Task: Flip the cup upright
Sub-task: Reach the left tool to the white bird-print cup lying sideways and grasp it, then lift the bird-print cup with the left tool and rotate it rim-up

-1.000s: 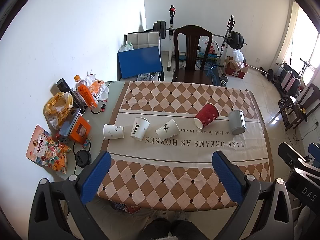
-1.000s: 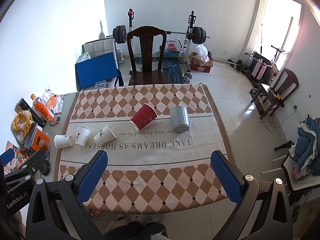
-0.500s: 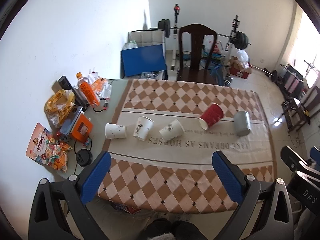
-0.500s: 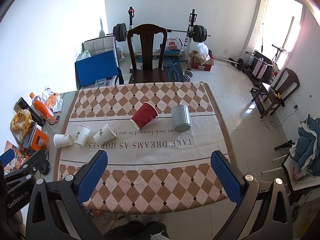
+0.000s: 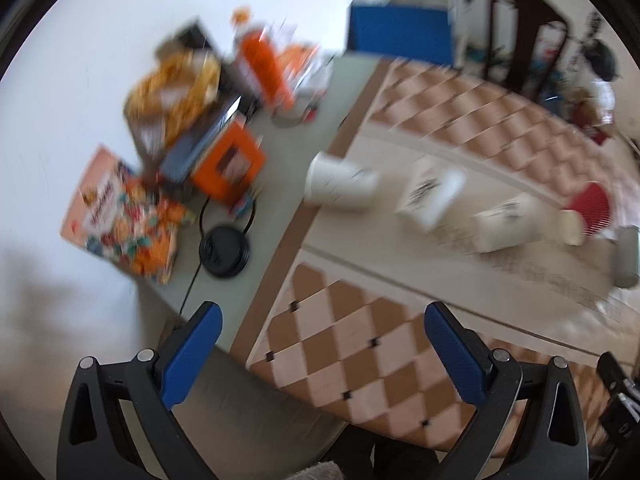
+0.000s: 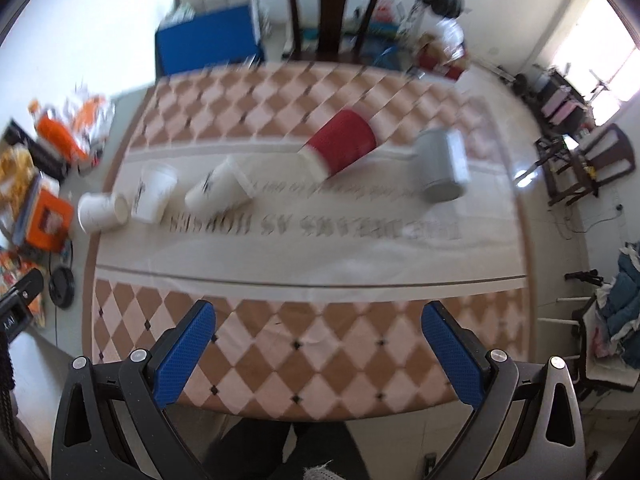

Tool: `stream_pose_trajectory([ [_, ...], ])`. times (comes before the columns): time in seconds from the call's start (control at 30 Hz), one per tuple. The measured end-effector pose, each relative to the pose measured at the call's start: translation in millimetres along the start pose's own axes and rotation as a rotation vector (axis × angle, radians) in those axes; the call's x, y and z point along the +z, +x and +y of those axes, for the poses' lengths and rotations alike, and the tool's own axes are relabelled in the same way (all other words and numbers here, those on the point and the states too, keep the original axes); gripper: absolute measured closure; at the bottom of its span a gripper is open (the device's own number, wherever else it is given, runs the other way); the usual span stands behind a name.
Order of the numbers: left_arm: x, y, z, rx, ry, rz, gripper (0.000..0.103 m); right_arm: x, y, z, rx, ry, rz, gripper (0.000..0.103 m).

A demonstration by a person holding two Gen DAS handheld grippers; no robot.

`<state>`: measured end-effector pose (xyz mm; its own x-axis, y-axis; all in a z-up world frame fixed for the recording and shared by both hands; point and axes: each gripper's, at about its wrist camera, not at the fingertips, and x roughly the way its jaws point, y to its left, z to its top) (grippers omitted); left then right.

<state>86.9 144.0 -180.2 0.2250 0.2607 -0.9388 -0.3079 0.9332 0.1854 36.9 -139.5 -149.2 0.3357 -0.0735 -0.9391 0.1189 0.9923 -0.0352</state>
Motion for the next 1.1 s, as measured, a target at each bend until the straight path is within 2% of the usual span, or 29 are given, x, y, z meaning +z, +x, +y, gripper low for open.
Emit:
stream_pose_trajectory([
  [0.07, 7, 35, 13, 0.002, -0.05, 0.075, 0.0, 2, 35, 22, -0.001, -0.021, 0.048, 0.0],
  [0.17, 17, 76, 25, -0.039, -0.128, 0.172, 0.0, 7, 88, 56, 0.003, -0.037, 0.128, 0.002],
  [0.27, 32, 118, 37, -0.149, -0.254, 0.281, 0.001, 11, 136, 84, -0.014, -0.039, 0.194, 0.008],
  [0.33, 44, 141, 42, -0.22, -0.341, 0.32, 0.002, 13, 160, 93, -0.021, -0.024, 0.236, 0.012],
  [0.4, 55, 157, 44, -0.281, -0.415, 0.349, 0.013, 13, 181, 95, -0.025, 0.012, 0.278, 0.018],
  [0.43, 61, 165, 45, -0.305, -0.45, 0.361, 0.014, 14, 191, 94, -0.027, 0.035, 0.293, 0.019],
  [0.53, 79, 185, 45, -0.385, -0.56, 0.385, 0.017, 18, 214, 90, -0.046, 0.115, 0.326, 0.02],
  [0.67, 101, 208, 47, -0.473, -0.699, 0.417, 0.017, 24, 227, 88, -0.076, 0.161, 0.321, 0.02],
  [0.8, 118, 218, 48, -0.438, -0.731, 0.407, 0.018, 29, 233, 91, -0.094, 0.17, 0.306, 0.02],
  [0.83, 121, 220, 49, -0.419, -0.726, 0.401, 0.02, 30, 234, 92, -0.098, 0.171, 0.303, 0.02],
  [0.87, 126, 223, 49, -0.401, -0.714, 0.398, 0.029, 30, 235, 92, -0.101, 0.174, 0.301, 0.02],
  [0.93, 131, 224, 48, -0.373, -0.679, 0.39, 0.033, 31, 237, 92, -0.103, 0.182, 0.304, 0.02],
  [1.0, 138, 221, 44, -0.322, -0.605, 0.356, 0.034, 36, 236, 93, -0.104, 0.187, 0.312, 0.02],
  [1.1, 144, 211, 34, -0.23, -0.439, 0.289, 0.035, 44, 231, 87, -0.107, 0.192, 0.314, 0.02],
])
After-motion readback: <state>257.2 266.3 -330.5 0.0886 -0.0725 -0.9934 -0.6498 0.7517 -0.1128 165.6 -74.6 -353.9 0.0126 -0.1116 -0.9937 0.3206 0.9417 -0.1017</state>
